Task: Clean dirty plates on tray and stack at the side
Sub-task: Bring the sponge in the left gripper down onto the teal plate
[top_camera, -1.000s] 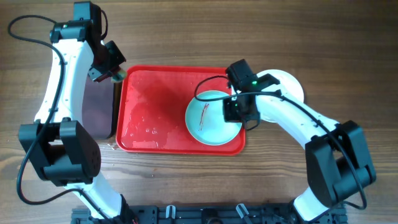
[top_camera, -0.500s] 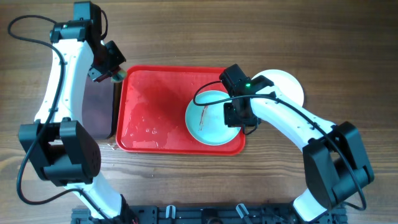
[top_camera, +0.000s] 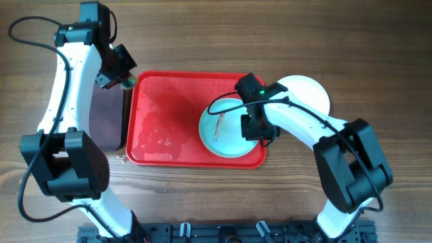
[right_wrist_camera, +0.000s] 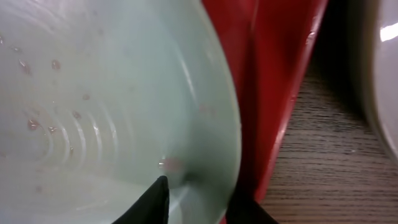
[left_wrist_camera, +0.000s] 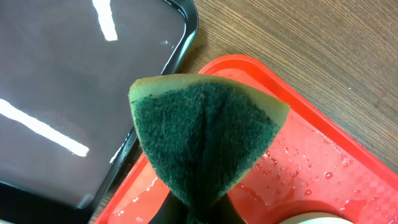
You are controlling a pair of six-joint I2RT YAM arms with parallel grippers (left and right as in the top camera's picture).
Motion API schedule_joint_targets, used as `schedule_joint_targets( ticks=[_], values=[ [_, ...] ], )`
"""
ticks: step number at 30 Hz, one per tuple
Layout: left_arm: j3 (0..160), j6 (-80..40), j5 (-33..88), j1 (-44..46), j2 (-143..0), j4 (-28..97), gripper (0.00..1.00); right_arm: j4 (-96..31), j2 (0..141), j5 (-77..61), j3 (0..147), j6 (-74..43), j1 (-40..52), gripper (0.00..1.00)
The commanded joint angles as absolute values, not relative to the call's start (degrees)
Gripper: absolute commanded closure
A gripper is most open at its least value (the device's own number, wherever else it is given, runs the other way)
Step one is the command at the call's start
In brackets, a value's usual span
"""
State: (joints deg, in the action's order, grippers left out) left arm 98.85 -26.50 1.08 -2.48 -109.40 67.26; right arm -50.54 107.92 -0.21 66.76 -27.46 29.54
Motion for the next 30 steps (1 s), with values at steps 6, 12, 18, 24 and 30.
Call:
schedule_joint_targets(
  ticks=[6,12,18,24,30],
  values=[
    [98.6,-27.3,0.1,-2.5,-108.8,67.1,0.96,-48.1,109.2,-6.5,68.9,-18.0,29.3,0.95],
    [98.6,-27.3,0.1,-2.5,-108.8,67.1,0.96,-45.3,109.3,-14.6,75.9,-20.6,29.3,0.96],
    [98.6,-27.3,0.1,-2.5,-108.8,67.1,0.96,-37.9,112.7,-17.7,76.1,-28.6,30.9,0.96],
    [98.6,-27.3,0.1,-2.5,-108.8,67.1,0.96,-32.2,117.6,-17.6,76.1,-37.5,33.2,0.96],
    [98.6,-27.3,0.4,-2.4,-108.8,67.1,0.96,-30.3,117.9,-14.3,76.1,-39.2,33.4,0.91]
  ],
)
